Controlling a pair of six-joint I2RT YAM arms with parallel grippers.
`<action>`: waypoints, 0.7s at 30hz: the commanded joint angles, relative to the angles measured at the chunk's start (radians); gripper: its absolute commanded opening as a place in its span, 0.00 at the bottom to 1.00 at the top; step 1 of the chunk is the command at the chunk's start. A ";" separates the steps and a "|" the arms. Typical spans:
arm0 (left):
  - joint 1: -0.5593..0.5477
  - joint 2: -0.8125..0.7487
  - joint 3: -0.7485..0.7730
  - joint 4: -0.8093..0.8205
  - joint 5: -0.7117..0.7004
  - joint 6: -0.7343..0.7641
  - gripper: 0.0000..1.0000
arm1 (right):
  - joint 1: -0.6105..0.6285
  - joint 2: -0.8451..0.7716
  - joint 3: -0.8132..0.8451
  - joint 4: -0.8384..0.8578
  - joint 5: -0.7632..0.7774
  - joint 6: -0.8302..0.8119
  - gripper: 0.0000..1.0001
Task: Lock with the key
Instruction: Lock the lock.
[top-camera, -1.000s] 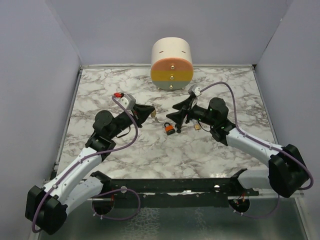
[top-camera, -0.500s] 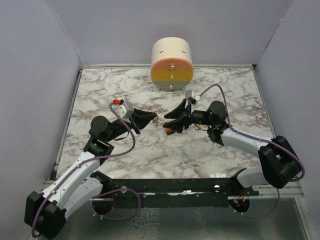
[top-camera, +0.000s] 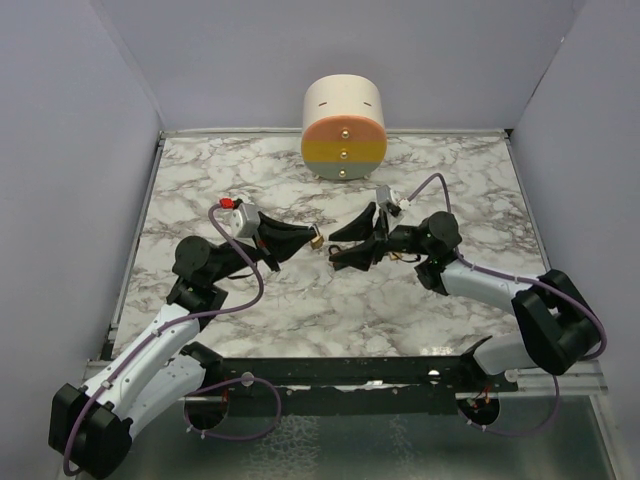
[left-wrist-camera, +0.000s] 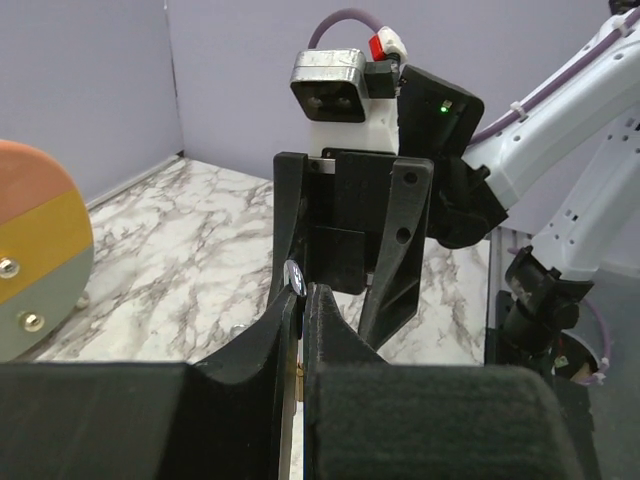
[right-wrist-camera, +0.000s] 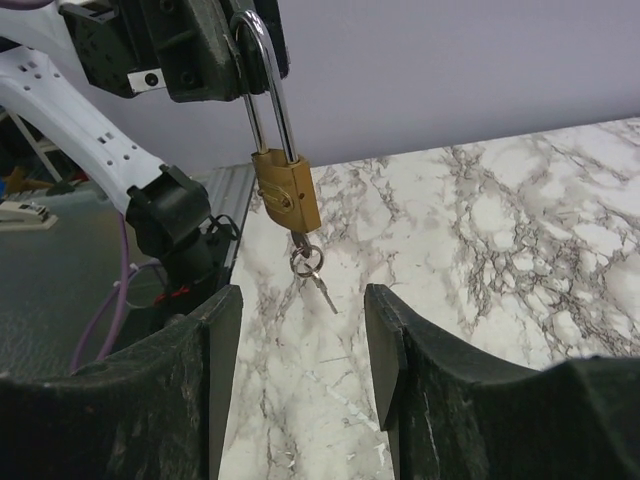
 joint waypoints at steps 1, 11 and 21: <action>0.005 -0.013 0.018 0.121 0.088 -0.106 0.00 | 0.011 -0.042 -0.002 0.022 0.017 -0.031 0.52; 0.004 0.021 0.008 0.212 0.122 -0.176 0.00 | 0.056 -0.038 0.030 0.020 0.032 -0.030 0.52; 0.004 0.048 -0.004 0.270 0.130 -0.204 0.00 | 0.078 -0.038 0.046 0.030 0.043 -0.028 0.48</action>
